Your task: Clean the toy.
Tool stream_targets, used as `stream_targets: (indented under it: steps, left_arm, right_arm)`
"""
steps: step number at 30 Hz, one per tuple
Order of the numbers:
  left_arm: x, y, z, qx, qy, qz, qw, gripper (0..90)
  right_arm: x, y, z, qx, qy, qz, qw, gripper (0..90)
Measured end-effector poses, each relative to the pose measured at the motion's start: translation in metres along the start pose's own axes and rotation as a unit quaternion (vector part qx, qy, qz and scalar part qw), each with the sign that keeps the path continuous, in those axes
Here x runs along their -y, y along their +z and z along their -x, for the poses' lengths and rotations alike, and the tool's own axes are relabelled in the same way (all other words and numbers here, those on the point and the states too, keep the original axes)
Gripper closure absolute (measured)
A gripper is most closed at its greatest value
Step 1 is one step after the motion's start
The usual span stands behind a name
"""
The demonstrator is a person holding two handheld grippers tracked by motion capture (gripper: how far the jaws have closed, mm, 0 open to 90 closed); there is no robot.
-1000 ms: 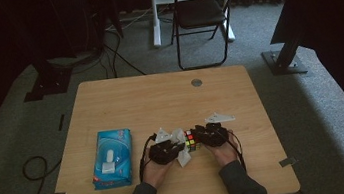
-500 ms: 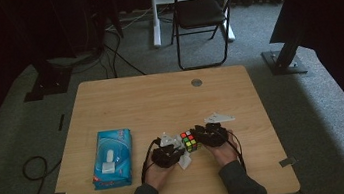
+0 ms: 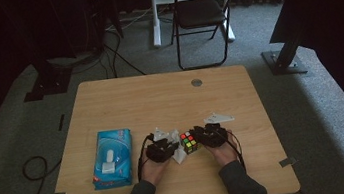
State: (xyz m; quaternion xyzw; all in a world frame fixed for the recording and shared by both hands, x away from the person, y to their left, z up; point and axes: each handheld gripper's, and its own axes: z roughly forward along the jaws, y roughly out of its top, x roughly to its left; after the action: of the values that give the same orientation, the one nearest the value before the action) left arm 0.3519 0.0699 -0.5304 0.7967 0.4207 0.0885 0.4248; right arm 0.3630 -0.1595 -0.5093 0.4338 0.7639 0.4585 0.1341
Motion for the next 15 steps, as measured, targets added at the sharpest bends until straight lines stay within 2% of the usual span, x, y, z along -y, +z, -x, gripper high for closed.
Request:
stream_targets:
  steps: [5, 6, 8, 11, 13, 15]
  left_arm:
    - [-0.007, -0.004, -0.007, -0.004, -0.005, 0.01, 0.9999, 83.6]
    - [-0.009, -0.004, -0.008, 0.002, -0.007, 0.01, 0.9999, 83.5]
    - [-0.009, -0.004, -0.006, 0.011, -0.001, 0.011, 0.9999, 83.5]
    - [-0.008, -0.004, -0.004, 0.014, 0.003, 0.01, 0.9999, 83.7]
    - [-0.005, -0.004, 0.002, 0.017, 0.005, 0.007, 0.9998, 83.8]
    - [-0.004, -0.005, 0.004, 0.017, 0.0, 0.008, 0.9998, 84.1]
  right_arm:
    - [0.0, 0.002, -0.003, -0.026, -0.014, -0.002, 0.9996, 70.4]
    - [0.001, 0.003, -0.007, -0.042, -0.024, -0.005, 0.9988, 69.7]
    - [0.0, 0.005, -0.01, -0.051, -0.033, -0.008, 0.9981, 69.3]
    - [0.0, 0.005, -0.011, -0.05, -0.036, -0.01, 0.998, 68.9]
    - [-0.001, 0.006, -0.012, -0.046, -0.036, -0.011, 0.9982, 67.3]
    - [-0.001, 0.006, -0.013, -0.04, -0.038, -0.01, 0.9984, 66.2]
